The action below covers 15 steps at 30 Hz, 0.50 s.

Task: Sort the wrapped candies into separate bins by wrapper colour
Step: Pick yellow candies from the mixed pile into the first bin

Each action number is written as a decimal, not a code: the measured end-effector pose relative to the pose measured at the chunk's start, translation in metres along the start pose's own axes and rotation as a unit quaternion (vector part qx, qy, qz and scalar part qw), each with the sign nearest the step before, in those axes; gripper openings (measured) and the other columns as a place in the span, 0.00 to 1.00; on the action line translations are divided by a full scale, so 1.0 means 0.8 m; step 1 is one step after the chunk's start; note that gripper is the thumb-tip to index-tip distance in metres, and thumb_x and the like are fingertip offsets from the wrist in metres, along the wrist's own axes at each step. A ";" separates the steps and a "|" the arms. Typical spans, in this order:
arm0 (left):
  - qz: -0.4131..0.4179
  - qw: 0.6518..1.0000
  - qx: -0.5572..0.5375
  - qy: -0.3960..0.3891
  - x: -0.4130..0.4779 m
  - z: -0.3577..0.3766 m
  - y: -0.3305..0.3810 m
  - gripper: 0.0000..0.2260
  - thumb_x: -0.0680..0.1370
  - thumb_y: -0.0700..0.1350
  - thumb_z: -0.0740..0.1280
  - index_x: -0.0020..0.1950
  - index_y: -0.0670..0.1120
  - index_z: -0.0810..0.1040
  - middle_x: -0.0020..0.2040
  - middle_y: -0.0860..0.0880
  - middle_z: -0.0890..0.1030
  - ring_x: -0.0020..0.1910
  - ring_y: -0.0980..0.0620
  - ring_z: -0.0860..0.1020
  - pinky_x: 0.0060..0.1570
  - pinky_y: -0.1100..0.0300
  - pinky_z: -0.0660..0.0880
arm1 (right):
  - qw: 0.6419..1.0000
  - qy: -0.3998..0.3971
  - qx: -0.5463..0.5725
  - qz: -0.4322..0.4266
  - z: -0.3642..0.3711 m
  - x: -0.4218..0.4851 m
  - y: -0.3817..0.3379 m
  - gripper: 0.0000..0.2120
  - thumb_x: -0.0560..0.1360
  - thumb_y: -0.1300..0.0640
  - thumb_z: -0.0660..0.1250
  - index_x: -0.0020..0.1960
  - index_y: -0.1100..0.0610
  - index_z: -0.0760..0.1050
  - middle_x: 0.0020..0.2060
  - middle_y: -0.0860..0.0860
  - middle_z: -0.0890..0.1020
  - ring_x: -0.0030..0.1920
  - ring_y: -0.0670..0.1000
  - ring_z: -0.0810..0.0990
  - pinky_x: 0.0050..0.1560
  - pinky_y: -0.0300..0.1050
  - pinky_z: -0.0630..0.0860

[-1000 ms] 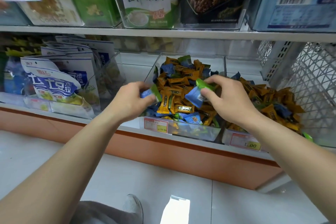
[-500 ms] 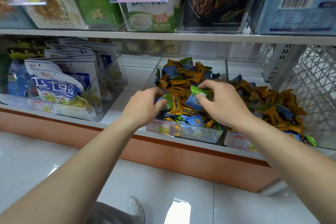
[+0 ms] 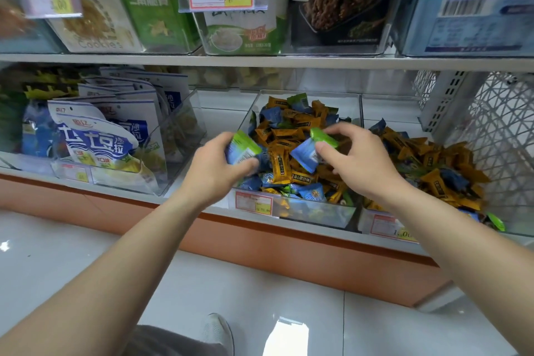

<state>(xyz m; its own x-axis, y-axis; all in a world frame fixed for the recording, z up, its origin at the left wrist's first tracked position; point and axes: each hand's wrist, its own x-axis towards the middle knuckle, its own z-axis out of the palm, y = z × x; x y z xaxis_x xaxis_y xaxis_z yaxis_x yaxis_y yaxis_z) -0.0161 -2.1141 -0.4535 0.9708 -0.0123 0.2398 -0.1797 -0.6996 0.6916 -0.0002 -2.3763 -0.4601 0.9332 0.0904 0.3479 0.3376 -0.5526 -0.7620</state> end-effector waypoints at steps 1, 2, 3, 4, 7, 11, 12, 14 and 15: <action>-0.020 0.997 -0.068 0.009 0.002 -0.001 0.010 0.13 0.72 0.50 0.77 0.51 0.49 0.78 0.41 0.52 0.83 0.39 0.58 0.82 0.36 0.65 0.77 | 0.999 0.013 0.032 0.022 -0.005 -0.002 -0.001 0.05 0.77 0.47 0.69 0.52 0.42 0.76 0.47 0.34 0.78 0.44 0.44 0.82 0.47 0.44 0.80; -0.035 0.989 -0.142 0.002 0.002 0.003 0.023 0.14 0.73 0.48 0.77 0.53 0.47 0.78 0.42 0.50 0.84 0.41 0.54 0.83 0.37 0.62 0.79 | 0.997 0.026 0.060 0.038 -0.012 -0.006 -0.001 0.04 0.77 0.47 0.69 0.50 0.40 0.75 0.48 0.37 0.79 0.42 0.47 0.83 0.44 0.48 0.81; -0.046 0.978 -0.203 -0.012 0.001 0.011 0.038 0.15 0.73 0.46 0.77 0.56 0.45 0.77 0.44 0.49 0.85 0.43 0.50 0.85 0.38 0.59 0.81 | 0.994 0.040 0.087 0.050 -0.019 -0.010 0.000 0.03 0.77 0.48 0.69 0.48 0.40 0.75 0.48 0.40 0.81 0.39 0.48 0.84 0.39 0.47 0.82; -0.053 0.967 -0.247 -0.026 0.000 0.022 0.055 0.18 0.73 0.45 0.77 0.59 0.44 0.76 0.45 0.48 0.85 0.43 0.48 0.85 0.38 0.57 0.82 | 0.990 0.053 0.118 0.061 -0.027 -0.015 0.001 0.04 0.77 0.49 0.70 0.47 0.41 0.76 0.47 0.44 0.82 0.38 0.47 0.84 0.35 0.45 0.81; -0.041 0.949 -0.308 -0.045 0.003 0.071 0.105 0.20 0.73 0.44 0.77 0.61 0.46 0.73 0.46 0.49 0.84 0.43 0.50 0.85 0.36 0.58 0.80 | 0.982 0.110 0.138 0.072 -0.060 -0.031 0.011 0.03 0.75 0.52 0.71 0.45 0.43 0.78 0.42 0.43 0.82 0.39 0.44 0.83 0.36 0.40 0.81; 0.065 0.977 -0.202 -0.019 0.025 0.141 0.164 0.16 0.73 0.50 0.76 0.55 0.47 0.76 0.44 0.56 0.82 0.41 0.61 0.80 0.41 0.68 0.74 | 0.979 0.188 -0.004 0.076 -0.117 -0.048 0.037 0.06 0.69 0.48 0.70 0.44 0.45 0.76 0.38 0.38 0.81 0.42 0.37 0.79 0.39 0.28 0.71; 0.100 0.982 -0.158 -0.015 0.029 0.157 0.178 0.16 0.73 0.51 0.76 0.55 0.47 0.76 0.45 0.57 0.81 0.41 0.62 0.78 0.40 0.71 0.70 | 0.977 0.196 -0.022 0.082 -0.129 -0.052 0.043 0.06 0.69 0.49 0.71 0.44 0.45 0.76 0.39 0.38 0.81 0.43 0.38 0.79 0.40 0.27 0.71; 0.164 0.982 -0.085 -0.044 0.035 0.189 0.200 0.19 0.75 0.51 0.74 0.62 0.45 0.77 0.52 0.53 0.81 0.49 0.56 0.78 0.44 0.71 0.66 | 0.975 0.186 -0.069 0.103 -0.147 -0.057 0.056 0.08 0.70 0.53 0.72 0.48 0.46 0.76 0.42 0.39 0.82 0.46 0.43 0.80 0.44 0.30 0.73; 0.187 0.978 -0.046 -0.076 0.037 0.202 0.207 0.23 0.76 0.51 0.73 0.67 0.45 0.75 0.58 0.49 0.81 0.56 0.51 0.79 0.49 0.69 0.67 | 0.974 0.167 -0.101 0.118 -0.155 -0.058 0.064 0.10 0.71 0.54 0.72 0.52 0.47 0.78 0.46 0.43 0.83 0.51 0.48 0.81 0.49 0.37 0.76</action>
<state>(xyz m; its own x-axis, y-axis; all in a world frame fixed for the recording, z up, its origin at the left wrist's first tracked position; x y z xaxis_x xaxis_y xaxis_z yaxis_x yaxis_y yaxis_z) 0.0088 -2.3456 -0.4419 0.8453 -0.3665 0.3887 -0.5340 -0.5586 0.6347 -0.0412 -2.5116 -0.4477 0.8783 -0.3140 0.3606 0.0568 -0.6803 -0.7308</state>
